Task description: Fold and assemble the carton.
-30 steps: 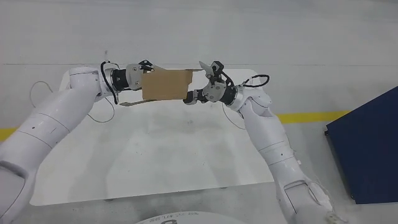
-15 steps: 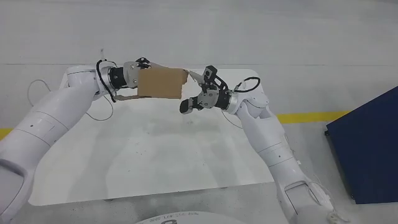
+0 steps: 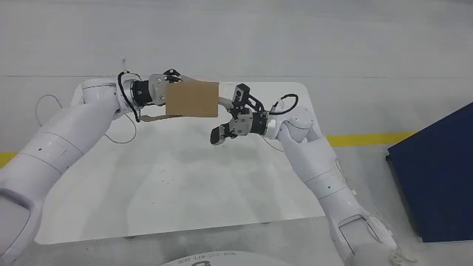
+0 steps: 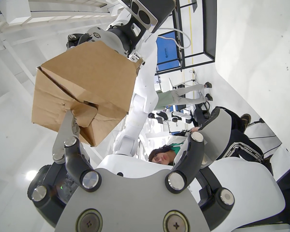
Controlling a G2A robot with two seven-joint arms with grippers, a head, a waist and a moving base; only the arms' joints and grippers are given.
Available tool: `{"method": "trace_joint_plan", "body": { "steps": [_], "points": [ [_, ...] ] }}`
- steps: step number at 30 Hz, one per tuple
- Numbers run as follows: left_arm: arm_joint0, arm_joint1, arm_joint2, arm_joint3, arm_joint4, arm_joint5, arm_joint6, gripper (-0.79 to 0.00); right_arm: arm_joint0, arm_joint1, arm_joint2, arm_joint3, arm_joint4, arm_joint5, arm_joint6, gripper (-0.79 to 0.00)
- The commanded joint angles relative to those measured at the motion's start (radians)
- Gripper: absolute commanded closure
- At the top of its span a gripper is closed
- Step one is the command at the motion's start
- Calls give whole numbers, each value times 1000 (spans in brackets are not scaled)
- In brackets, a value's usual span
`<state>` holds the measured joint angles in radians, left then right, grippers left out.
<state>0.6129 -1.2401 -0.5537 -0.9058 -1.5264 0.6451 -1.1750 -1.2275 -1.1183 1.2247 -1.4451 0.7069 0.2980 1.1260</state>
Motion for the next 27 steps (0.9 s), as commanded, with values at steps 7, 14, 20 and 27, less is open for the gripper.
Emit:
{"method": "trace_joint_plan", "body": {
  "steps": [7, 14, 20, 27],
  "points": [
    [-5, -4, 17, -4, 18, 11, 11, 0, 31, -5, -55, 9, -32, 29, -18, -785],
    [-13, -5, 27, -1, 12, 3, 3, 0, 53, -8, -66, 32, -18, 16, -35, -785],
    [-15, 7, 17, 1, -49, -10, -10, 0, -13, 13, 42, 15, 53, -51, 21, -785],
    [0, 33, 30, -63, -138, -1, -1, 0, -108, 33, 161, -26, 147, -108, 95, -785]
  ]
}}
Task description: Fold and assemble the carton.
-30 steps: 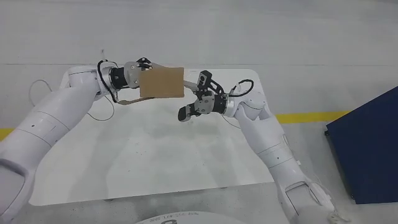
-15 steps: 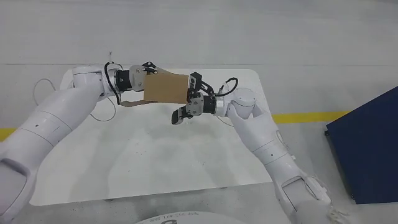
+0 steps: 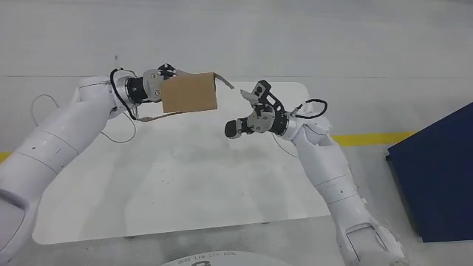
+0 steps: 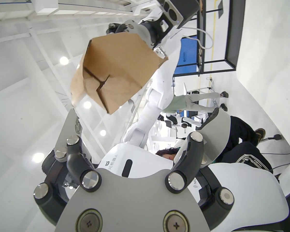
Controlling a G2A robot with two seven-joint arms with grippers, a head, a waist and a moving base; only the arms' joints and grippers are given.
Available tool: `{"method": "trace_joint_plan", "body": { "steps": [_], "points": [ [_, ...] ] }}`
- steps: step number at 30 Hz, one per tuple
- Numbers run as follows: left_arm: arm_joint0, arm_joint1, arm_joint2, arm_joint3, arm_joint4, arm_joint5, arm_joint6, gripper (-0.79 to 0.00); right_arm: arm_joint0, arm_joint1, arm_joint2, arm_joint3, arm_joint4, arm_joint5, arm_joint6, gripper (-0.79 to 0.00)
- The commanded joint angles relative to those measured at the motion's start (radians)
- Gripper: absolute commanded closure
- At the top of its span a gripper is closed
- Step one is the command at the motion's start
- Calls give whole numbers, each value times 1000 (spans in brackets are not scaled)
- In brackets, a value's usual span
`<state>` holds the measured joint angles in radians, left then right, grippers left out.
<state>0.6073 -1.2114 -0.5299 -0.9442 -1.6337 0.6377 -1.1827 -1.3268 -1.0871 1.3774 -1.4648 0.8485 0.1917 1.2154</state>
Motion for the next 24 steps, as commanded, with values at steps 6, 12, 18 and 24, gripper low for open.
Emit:
{"method": "trace_joint_plan", "body": {
  "steps": [6, 12, 18, 24],
  "points": [
    [-1, 38, 37, -66, -92, 35, 35, 0, -35, 6, 14, -42, -3, -4, 3, -785],
    [-12, 52, 45, -24, -151, 36, 36, 0, -11, 3, -29, -49, -36, 23, -47, -785],
    [-15, 52, 43, -15, -147, 34, 35, 0, -7, 2, -36, -47, -29, 28, -52, -785],
    [29, 47, 32, -82, -309, 110, 110, 0, -7, 2, -36, -47, -29, 28, -52, -785]
  ]
}}
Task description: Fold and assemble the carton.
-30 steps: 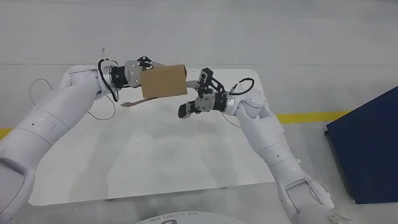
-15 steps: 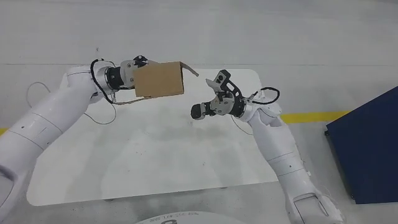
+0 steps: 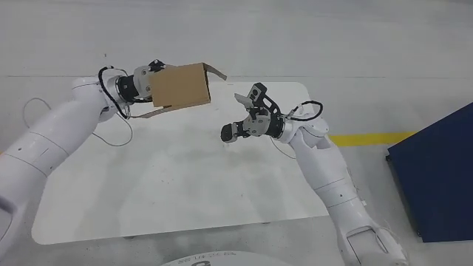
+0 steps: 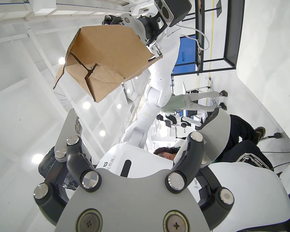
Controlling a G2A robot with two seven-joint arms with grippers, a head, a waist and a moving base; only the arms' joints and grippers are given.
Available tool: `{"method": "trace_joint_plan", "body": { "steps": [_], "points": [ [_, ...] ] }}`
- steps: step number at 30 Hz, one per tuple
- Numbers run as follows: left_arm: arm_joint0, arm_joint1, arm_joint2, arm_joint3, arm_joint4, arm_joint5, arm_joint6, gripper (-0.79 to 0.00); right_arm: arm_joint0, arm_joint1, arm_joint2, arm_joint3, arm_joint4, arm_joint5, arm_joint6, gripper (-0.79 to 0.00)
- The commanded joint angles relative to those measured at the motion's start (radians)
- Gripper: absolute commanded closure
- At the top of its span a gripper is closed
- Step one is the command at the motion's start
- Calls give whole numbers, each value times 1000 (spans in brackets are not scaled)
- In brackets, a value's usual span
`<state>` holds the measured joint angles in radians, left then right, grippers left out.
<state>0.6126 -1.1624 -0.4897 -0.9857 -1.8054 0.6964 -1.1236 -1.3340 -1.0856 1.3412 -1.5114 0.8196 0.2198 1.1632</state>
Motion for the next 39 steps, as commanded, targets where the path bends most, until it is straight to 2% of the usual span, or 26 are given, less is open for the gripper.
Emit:
{"method": "trace_joint_plan", "body": {
  "steps": [1, 5, 7, 10, 35, 37, 39],
  "points": [
    [31, -1, -19, -46, -210, 94, 94, 0, 0, 0, 0, 0, 0, 0, 0, -785],
    [67, -2, -45, -34, -534, 316, 319, 0, 0, 0, 0, 0, 0, 0, 0, -785],
    [71, -2, 13, -29, -631, 316, 338, 0, 0, 0, 0, 0, 0, 0, 0, -785],
    [47, 6, 109, -32, -813, 316, 457, 0, 0, 0, 0, 0, 0, 0, 0, -785],
    [47, 6, 109, -32, -813, 316, 457, 0, 0, 0, 0, 0, 0, 0, 0, -785],
    [47, 6, 109, -32, -813, 316, 457, 0, 23, -7, -13, 21, 18, 24, -87, -785],
    [47, 6, 109, -32, -813, 316, 457, 0, 23, -7, -13, 21, 18, 24, -87, -785]
  ]
}}
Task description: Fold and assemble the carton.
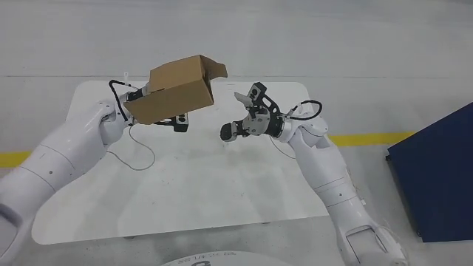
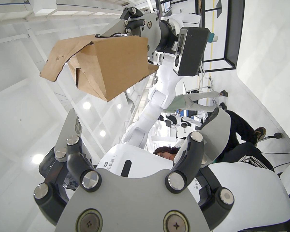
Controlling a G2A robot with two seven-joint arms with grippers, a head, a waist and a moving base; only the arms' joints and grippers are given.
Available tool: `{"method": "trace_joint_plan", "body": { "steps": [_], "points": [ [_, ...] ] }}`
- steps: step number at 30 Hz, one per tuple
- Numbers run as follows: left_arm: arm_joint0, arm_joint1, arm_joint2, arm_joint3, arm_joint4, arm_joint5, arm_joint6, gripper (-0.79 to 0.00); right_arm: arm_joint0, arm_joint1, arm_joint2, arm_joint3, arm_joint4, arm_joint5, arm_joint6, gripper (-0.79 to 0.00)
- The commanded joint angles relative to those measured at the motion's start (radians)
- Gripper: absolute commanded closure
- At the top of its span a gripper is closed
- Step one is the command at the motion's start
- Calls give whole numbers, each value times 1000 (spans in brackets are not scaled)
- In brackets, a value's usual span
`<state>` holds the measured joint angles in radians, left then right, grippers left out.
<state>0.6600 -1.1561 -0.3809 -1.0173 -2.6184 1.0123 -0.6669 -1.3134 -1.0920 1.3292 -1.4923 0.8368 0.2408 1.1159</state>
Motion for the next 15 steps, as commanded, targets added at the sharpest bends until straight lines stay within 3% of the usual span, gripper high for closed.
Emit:
{"method": "trace_joint_plan", "body": {
  "steps": [1, 9, 15],
  "points": [
    [0, 0, 0, 0, 0, 0, 0, 0, 3, 0, -1, 2, 1, 3, -40, -785],
    [3, 0, 0, -2, 4, -5, 6, 0, -2, -3, -5, -6, 25, 9, -79, -785],
    [44, 7, -41, -28, 38, 0, 119, 0, 23, -6, -41, -9, 6, 43, -92, -785]
  ]
}}
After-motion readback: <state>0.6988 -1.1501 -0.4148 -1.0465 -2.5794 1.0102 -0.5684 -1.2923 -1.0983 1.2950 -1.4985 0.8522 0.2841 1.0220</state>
